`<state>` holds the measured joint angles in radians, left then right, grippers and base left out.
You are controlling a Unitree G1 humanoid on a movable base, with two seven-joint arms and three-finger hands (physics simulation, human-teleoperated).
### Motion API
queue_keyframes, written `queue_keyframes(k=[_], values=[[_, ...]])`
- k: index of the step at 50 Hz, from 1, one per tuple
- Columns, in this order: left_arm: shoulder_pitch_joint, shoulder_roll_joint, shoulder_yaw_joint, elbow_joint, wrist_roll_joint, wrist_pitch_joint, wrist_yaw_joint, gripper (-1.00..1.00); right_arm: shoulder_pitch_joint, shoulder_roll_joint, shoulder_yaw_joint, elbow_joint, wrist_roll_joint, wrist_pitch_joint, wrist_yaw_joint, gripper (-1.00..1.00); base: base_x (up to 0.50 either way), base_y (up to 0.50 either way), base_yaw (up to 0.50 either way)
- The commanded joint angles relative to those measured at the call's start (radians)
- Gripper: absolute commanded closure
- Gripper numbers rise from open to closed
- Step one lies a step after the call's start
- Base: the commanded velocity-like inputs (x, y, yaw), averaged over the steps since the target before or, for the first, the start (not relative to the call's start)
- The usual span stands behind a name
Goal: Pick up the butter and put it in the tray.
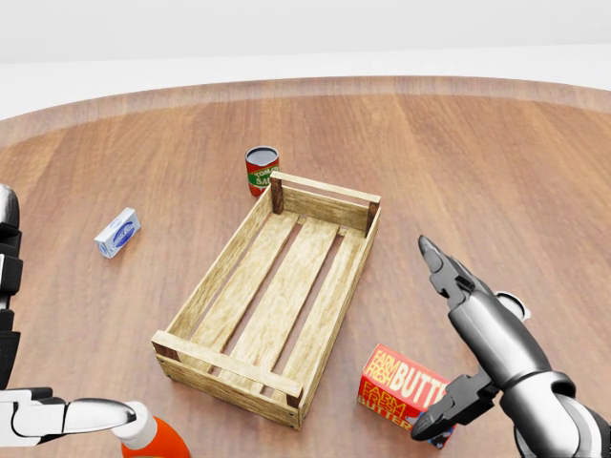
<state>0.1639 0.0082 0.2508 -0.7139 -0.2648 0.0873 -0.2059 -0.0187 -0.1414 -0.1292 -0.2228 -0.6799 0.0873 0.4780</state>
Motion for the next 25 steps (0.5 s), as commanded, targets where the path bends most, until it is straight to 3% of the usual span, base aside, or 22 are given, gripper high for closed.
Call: queue_keyframes(k=[1, 12, 25], values=[[-0.002, 0.001, 0.002, -0.001, -0.002, 0.0, 0.002, -1.0, -0.037, -0.029, -0.004, 0.125, 0.009, 0.0, -0.027, -1.0, 0.0, 0.0, 0.0], [-0.008, 0.003, -0.004, 0.015, 0.005, 0.0, 0.006, -1.0, -0.052, -0.052, -0.014, 0.204, 0.004, 0.0, -0.022, -1.0, 0.0, 0.0, 0.0], [-0.006, 0.003, -0.004, 0.014, 0.005, 0.0, 0.005, -1.0, -0.061, -0.042, 0.04, 0.315, -0.107, 0.0, -0.064, -1.0, 0.0, 0.0, 0.0]])
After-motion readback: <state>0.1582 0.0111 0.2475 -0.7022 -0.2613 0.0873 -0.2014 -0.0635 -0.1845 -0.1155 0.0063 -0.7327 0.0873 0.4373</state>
